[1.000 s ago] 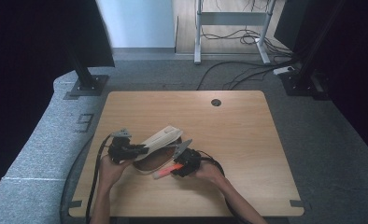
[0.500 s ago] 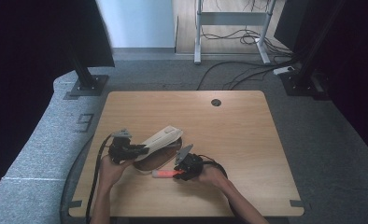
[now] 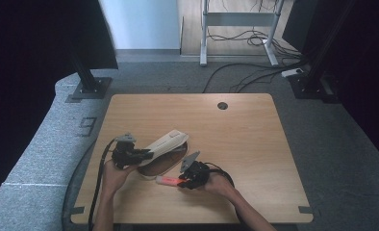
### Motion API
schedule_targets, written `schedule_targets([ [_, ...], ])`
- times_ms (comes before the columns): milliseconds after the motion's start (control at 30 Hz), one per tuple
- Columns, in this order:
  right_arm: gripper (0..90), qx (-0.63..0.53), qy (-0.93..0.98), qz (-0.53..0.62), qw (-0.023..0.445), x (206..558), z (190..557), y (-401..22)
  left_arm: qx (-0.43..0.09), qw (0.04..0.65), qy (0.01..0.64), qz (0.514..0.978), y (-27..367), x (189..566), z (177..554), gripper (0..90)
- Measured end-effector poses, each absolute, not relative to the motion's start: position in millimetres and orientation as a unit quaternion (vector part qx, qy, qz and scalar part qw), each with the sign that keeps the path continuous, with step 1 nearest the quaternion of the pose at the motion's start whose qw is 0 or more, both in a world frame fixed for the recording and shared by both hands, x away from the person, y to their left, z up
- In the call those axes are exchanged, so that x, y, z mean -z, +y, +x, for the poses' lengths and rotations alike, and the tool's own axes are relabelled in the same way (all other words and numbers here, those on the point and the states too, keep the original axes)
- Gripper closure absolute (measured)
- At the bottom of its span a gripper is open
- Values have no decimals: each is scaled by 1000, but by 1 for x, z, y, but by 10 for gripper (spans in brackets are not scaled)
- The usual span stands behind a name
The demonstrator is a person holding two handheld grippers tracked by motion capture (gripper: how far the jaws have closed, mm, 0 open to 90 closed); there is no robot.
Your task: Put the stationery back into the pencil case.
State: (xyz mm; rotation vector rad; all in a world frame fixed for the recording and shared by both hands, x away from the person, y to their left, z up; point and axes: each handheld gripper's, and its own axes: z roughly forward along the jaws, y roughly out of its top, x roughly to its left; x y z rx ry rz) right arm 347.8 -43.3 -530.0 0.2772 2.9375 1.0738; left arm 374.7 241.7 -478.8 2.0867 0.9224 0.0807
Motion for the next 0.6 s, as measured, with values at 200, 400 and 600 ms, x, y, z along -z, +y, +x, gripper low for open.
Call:
schedule_targets([
  [200,661,-359,929,94,4,520,346,-50,-32,416,367,831,242,479,375,752],
  [400,661,-370,924,97,10,511,344,-56,-32,417,368,831,242,479,375,752],
  [600,661,-381,919,103,16,502,346,-61,-34,418,368,830,242,479,375,755],
])
